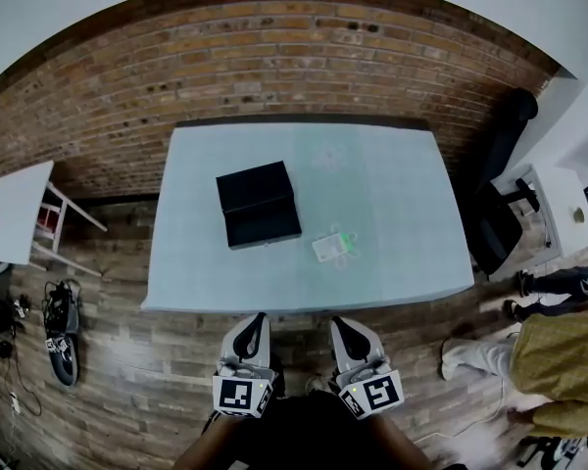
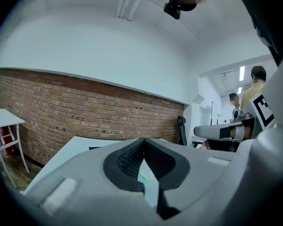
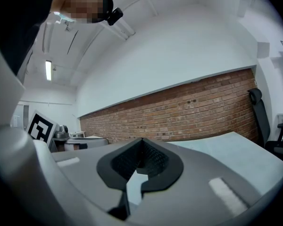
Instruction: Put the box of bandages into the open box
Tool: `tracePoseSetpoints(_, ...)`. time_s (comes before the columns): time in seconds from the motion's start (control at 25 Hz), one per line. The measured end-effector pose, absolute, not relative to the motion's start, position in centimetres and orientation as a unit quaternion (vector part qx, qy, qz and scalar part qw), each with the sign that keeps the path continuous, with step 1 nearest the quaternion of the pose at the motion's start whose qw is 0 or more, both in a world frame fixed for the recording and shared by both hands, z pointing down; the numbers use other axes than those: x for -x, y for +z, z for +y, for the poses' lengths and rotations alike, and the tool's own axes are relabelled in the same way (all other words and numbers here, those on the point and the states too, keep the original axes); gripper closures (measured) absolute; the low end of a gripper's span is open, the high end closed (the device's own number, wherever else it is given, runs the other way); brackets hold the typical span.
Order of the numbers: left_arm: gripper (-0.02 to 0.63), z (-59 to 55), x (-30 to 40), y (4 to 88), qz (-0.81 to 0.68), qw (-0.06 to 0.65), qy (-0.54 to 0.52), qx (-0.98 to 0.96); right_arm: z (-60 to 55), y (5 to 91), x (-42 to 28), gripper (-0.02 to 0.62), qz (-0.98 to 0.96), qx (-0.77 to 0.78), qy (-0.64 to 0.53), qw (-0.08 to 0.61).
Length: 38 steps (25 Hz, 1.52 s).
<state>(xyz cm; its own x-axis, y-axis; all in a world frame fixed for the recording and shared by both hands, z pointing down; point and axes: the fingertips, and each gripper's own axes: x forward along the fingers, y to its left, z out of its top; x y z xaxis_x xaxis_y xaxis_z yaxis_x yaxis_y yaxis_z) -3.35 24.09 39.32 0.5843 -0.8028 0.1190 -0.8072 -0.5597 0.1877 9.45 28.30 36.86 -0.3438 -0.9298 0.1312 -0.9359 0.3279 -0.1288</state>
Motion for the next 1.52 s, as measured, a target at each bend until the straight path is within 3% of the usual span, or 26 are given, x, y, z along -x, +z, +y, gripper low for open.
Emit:
tracePoseSetpoints(0.6,0.609,13.1,7.3,40.2,-0.395,0.134,0.014,-0.909,17.7,36.4,-7.0,0.594,-0.765,-0.637,0.089,0.032)
tracePoseSetpoints(1.16,0.609,10.6,5.5,40.5,-0.368,0.132,0.011,-0.920,16.2,36.5,-9.4,0.594,-0.744,-0.662,0.090,0.028)
tracePoseSetpoints(1.36,0.609,9.7,4.1,40.8,-0.373,0.128,0.017,-0.919,15.3,37.3,-10.8,0.594,-0.748,-0.656,0.054,0.083)
tracePoseSetpoints(1.52,0.609,8.5,2.1,41.2,-0.377,0.129,0.025,-0.917,14.4,37.8,-12.3,0.594,-0.756,-0.647,0.065,0.074)
